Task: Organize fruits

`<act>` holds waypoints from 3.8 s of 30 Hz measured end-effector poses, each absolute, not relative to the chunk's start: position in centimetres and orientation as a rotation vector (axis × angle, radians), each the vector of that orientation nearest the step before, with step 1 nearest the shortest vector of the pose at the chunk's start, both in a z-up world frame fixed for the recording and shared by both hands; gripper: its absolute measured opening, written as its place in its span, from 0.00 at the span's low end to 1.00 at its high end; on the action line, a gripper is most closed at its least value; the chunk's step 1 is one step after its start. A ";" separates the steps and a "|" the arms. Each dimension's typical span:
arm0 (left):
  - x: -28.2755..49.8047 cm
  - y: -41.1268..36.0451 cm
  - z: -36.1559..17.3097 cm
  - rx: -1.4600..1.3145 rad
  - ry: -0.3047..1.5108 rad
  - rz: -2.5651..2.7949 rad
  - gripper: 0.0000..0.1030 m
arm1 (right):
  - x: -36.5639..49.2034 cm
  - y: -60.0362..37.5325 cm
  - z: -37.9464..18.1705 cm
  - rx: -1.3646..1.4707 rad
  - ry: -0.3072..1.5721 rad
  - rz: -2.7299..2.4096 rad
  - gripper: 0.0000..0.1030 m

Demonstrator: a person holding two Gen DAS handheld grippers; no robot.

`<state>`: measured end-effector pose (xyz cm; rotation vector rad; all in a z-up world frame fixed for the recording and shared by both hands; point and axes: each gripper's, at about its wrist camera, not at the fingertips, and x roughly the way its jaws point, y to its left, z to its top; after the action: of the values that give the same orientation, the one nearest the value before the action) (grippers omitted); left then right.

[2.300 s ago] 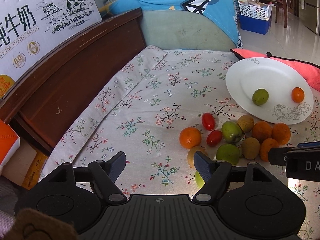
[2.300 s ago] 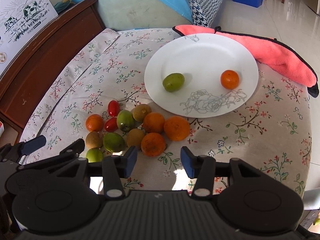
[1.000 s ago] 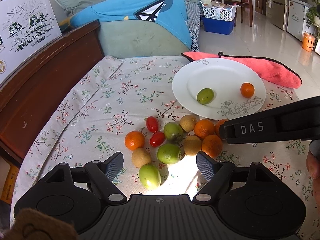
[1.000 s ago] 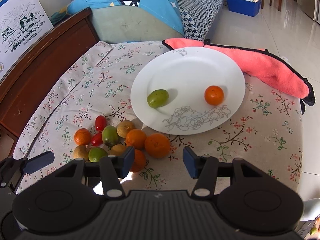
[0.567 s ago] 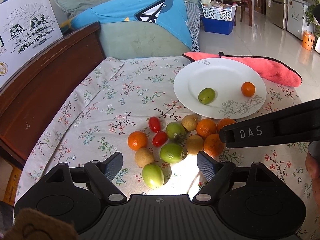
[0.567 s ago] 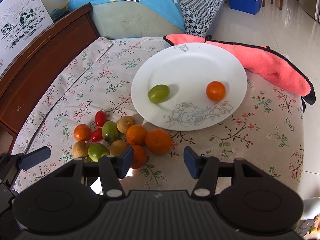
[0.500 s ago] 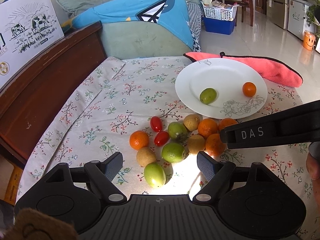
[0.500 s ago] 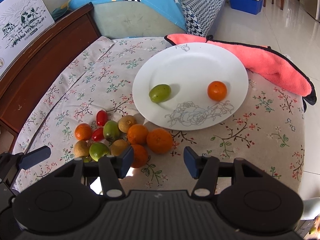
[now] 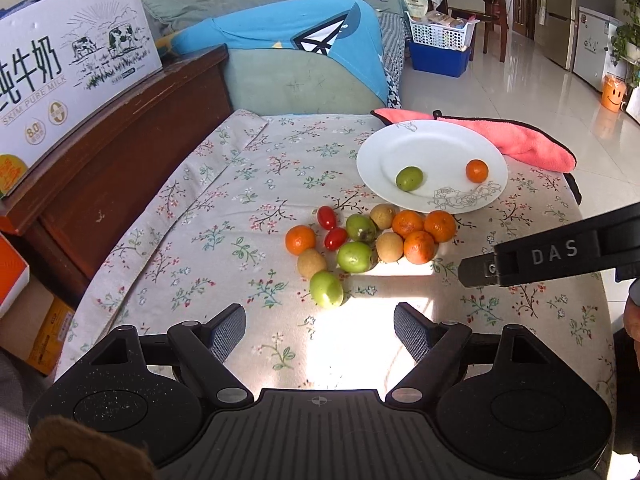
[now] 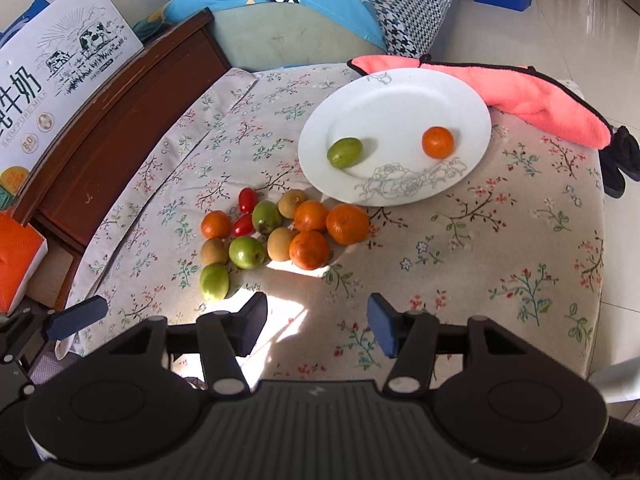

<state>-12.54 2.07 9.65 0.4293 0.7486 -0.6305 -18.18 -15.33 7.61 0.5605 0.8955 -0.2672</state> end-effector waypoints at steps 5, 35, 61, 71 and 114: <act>-14.2 5.0 11.3 0.379 0.795 -0.629 0.80 | -21.6 -13.9 8.7 0.571 0.896 -0.238 0.55; -17.1 14.6 10.9 0.320 0.954 -0.462 0.80 | -25.6 -9.7 5.9 0.365 1.027 -0.223 0.63; -14.3 17.0 5.8 0.401 1.053 -0.168 0.80 | -23.1 2.2 2.4 -0.081 1.031 0.181 0.70; -11.4 11.2 4.9 0.272 0.946 -0.308 0.80 | -21.9 -2.8 3.8 0.076 0.989 -0.033 0.69; -3.2 -3.9 5.9 0.396 0.788 -0.571 0.82 | -11.9 -19.6 4.9 0.388 0.946 -0.344 0.47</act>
<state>-3.19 -3.94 5.94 0.3959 0.7883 -0.5706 -11.94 -19.64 4.90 0.3881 0.9456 -0.3443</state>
